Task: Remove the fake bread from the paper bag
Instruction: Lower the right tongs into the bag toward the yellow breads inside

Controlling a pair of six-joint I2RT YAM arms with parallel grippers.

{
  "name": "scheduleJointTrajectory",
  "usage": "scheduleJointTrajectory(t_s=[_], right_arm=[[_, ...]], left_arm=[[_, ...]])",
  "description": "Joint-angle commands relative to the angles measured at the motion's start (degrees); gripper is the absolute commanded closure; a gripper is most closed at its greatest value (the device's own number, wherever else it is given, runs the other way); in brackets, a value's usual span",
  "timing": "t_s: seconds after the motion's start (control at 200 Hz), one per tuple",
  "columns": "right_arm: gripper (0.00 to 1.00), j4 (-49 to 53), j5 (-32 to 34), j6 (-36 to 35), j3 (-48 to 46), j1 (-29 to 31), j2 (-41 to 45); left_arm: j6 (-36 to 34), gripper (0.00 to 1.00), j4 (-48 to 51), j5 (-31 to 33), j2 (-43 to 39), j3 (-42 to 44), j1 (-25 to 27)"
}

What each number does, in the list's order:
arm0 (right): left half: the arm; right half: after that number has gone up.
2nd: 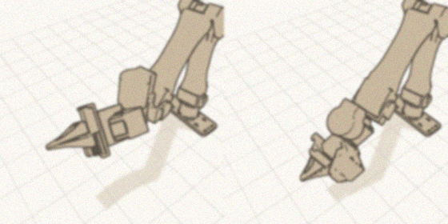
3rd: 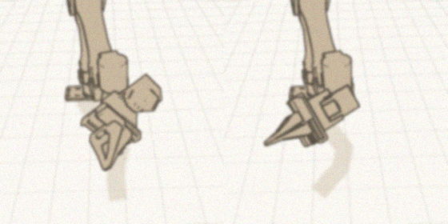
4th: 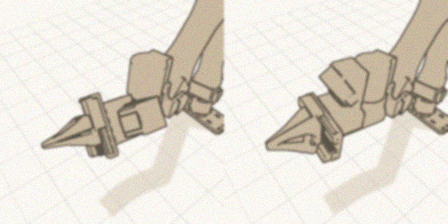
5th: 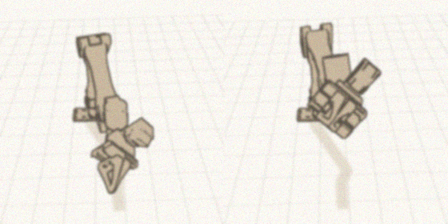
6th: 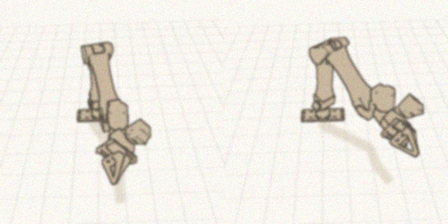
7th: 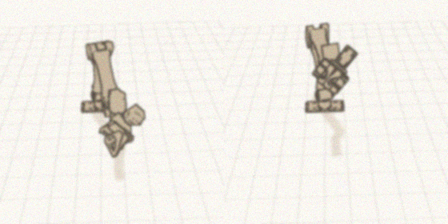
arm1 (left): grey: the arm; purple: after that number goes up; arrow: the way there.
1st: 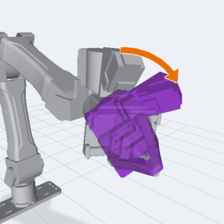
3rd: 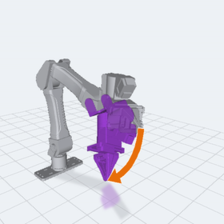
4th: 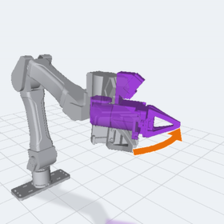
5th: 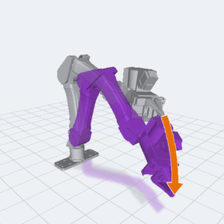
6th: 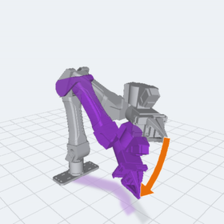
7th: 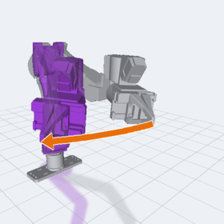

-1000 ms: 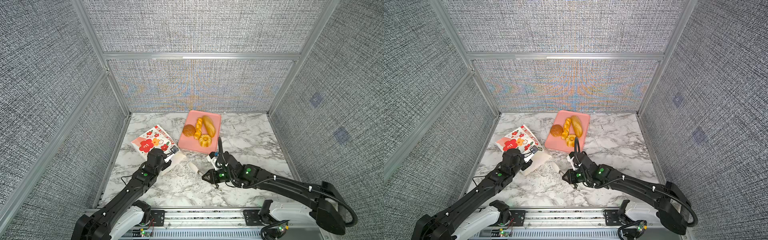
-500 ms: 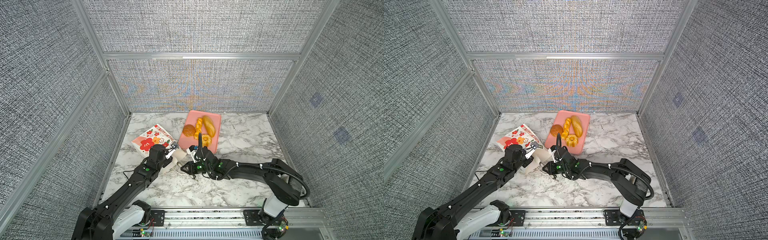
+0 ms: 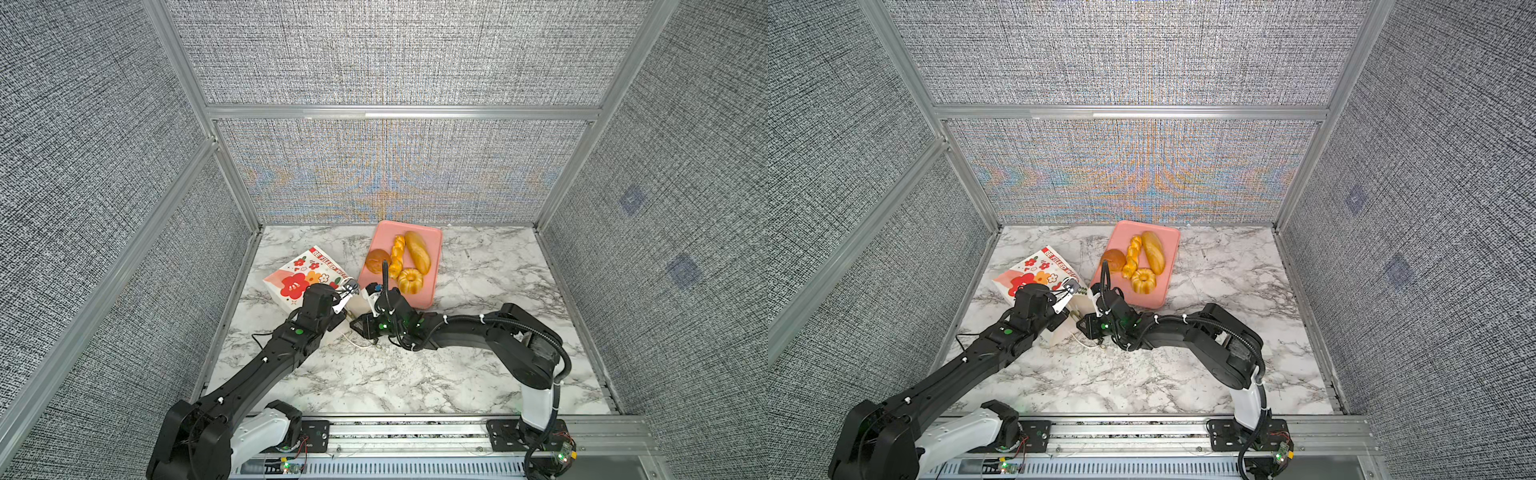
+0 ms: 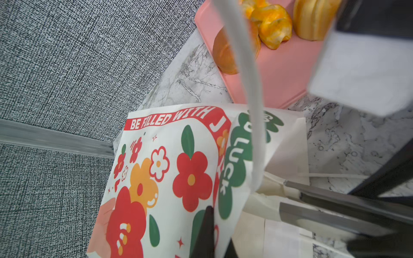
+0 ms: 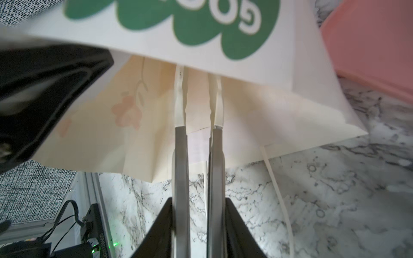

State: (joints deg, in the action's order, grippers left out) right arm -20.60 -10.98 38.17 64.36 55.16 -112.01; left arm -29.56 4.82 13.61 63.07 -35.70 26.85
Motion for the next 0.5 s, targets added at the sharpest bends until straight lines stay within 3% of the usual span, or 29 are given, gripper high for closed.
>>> scheduleJointTrajectory(t_s=[0.0, 0.275, 0.495], right_arm=[[0.63, -3.7, 1.1, -1.8, 0.8, -0.1, -0.6], [0.61, 0.2, 6.1, -6.8, 3.0, -0.5, -1.8], [0.61, -3.0, 8.0, -11.5, 2.7, 1.3, -2.8]], left_arm=[[0.8, 1.00, 0.7, 0.6, 0.6, -1.1, -0.1], [1.4, 1.00, 1.3, 0.8, 1.9, -2.6, -0.1], [1.9, 1.00, 1.3, 0.6, 2.1, -3.0, -0.1]])
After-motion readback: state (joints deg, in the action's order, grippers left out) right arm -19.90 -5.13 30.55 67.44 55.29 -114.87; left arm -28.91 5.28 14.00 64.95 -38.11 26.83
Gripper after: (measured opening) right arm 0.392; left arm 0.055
